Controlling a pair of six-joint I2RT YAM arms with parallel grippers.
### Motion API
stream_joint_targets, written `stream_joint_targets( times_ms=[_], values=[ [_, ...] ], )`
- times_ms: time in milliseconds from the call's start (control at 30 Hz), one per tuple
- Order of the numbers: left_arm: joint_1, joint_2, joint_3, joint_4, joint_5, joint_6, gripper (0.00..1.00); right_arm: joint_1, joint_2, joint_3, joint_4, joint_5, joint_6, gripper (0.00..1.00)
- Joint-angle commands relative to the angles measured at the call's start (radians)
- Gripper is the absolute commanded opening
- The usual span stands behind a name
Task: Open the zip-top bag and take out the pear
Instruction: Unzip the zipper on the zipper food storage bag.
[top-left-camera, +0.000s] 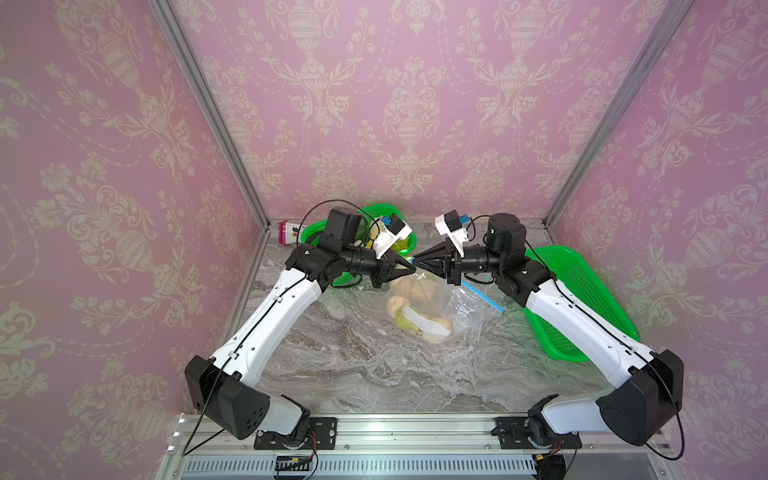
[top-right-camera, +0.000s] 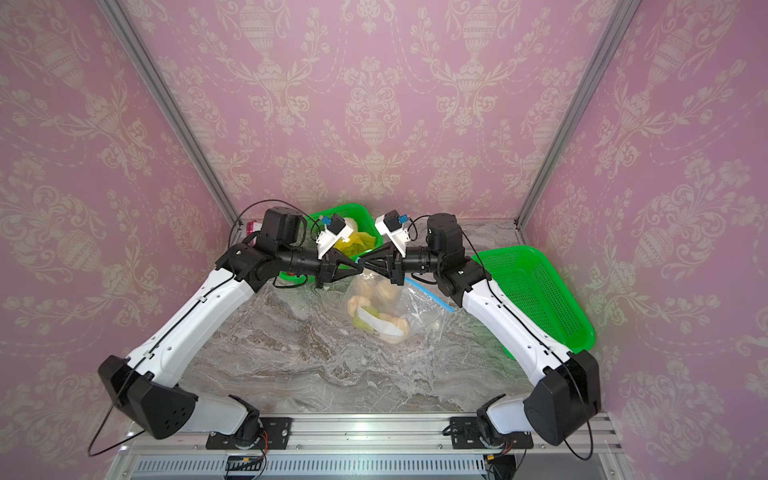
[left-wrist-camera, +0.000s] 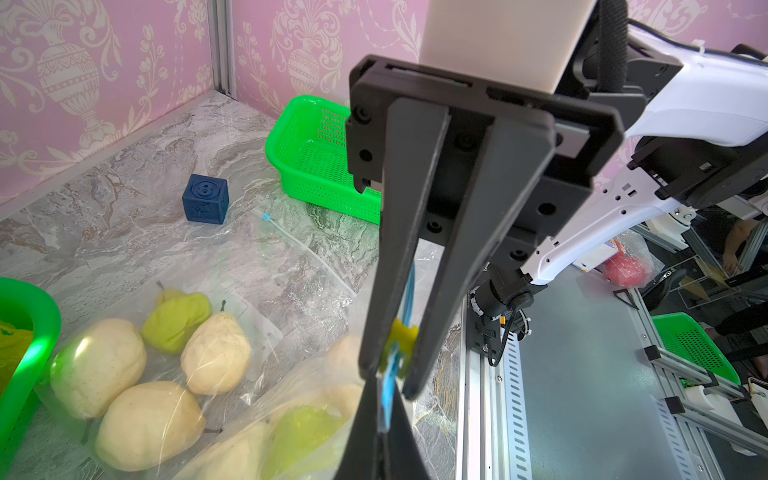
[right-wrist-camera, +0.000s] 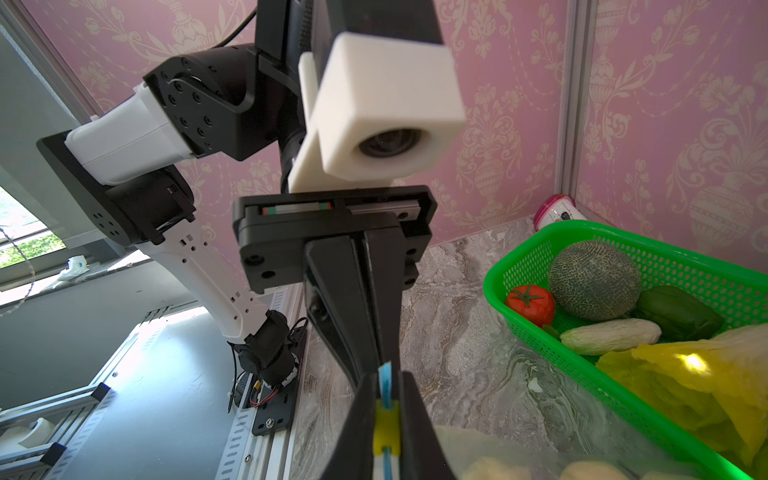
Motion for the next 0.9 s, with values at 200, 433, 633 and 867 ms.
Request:
stream_joint_targets(
  times_ms=[200, 433, 633, 867],
  values=[
    [-0.001, 0.001, -0.005, 0.008, -0.072, 0.027, 0.00, -0.032, -0.056, -0.025, -0.075, 0.019, -0.068, 0.14],
    [0.006, -0.021, -0.028, 0.060, -0.134, -0.018, 0.00, -0.086, -0.100, -0.067, -0.122, 0.026, -0.096, 0.13],
    [0.046, -0.047, -0.047, 0.108, -0.222, -0.074, 0.00, -0.139, -0.151, -0.103, -0.223, 0.027, -0.156, 0.14],
    [0.144, -0.088, -0.045, 0.092, -0.364, -0.131, 0.00, -0.277, -0.240, -0.172, -0.369, 0.063, -0.230, 0.14]
  ],
)
